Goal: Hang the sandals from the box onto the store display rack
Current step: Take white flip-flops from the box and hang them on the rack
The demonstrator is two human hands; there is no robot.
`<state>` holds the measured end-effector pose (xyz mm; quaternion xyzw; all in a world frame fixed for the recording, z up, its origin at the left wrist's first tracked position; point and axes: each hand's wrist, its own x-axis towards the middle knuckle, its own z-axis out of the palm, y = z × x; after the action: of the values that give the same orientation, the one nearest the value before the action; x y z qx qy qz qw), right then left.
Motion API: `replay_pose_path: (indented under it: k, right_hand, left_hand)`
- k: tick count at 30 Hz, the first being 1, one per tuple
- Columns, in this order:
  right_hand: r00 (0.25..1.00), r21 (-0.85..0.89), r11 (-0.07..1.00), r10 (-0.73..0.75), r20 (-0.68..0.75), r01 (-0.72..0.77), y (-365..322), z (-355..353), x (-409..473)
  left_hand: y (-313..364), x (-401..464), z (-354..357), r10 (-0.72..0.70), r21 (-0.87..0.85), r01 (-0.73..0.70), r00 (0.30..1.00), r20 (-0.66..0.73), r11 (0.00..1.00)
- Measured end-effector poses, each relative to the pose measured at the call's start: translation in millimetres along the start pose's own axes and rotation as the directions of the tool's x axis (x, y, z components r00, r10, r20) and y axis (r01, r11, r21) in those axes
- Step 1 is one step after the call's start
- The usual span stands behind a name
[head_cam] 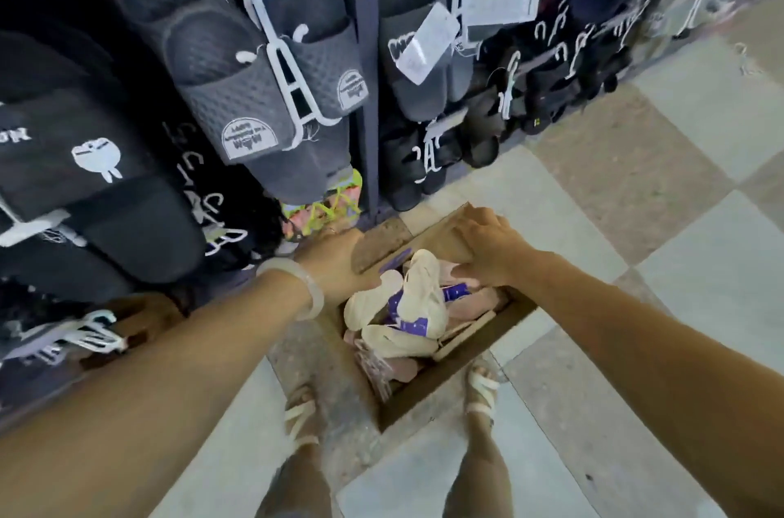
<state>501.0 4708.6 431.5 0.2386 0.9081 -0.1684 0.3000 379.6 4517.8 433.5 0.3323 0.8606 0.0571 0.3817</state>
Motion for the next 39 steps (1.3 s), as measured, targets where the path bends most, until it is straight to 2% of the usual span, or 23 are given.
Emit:
replay_pose_path:
  k: [5,8,10,13,16,18,22,24,26,32,39]
  right_hand:
    - [0.986,0.010,0.994,-0.110,0.129,0.109,54,28,51]
    - [0.973,-0.024,0.988,-0.144,0.181,0.150,79,61,79]
    - [0.961,-0.039,0.987,-0.142,0.236,0.155,88,83,98]
    - [0.951,0.013,0.986,-0.162,0.262,0.164,92,130,129]
    - [0.939,0.064,0.988,-0.154,0.307,0.142,85,190,158]
    - [0.919,0.056,0.990,-0.141,0.368,0.130,79,236,174]
    - [0.880,0.109,0.986,-0.160,0.446,0.124,59,333,198]
    - [0.865,0.162,0.984,-0.148,0.479,0.079,46,378,211]
    - [0.865,0.198,0.979,-0.135,0.484,0.042,33,416,225]
    - [0.906,0.294,0.956,-0.125,0.404,0.001,3,500,270]
    - [0.942,0.150,0.987,-0.102,0.318,0.056,-8,531,285]
  left_hand:
    - [11,46,68,-0.190,-0.182,0.191,0.981,0.026,0.964]
    - [19,70,101,-0.205,-0.278,0.207,0.978,0.034,0.938]
    - [19,89,120,-0.207,-0.351,0.190,0.978,-0.010,0.917]
    - [-2,122,162,-0.272,-0.434,0.234,0.962,-0.025,0.870]
    - [-37,145,215,-0.423,-0.463,0.379,0.906,0.011,0.801]
    - [-61,157,253,-0.481,-0.524,0.422,0.876,0.026,0.740]
    - [-98,175,317,-0.531,-0.666,0.403,0.847,0.013,0.627]
    - [-114,182,344,-0.578,-0.748,0.363,0.815,-0.035,0.556]
    - [-127,188,369,-0.598,-0.785,0.315,0.797,-0.086,0.533]
    - [-154,201,416,-0.577,-0.781,0.269,0.805,-0.140,0.564]
    - [-166,205,432,-0.586,-0.810,0.240,0.796,-0.151,0.535]
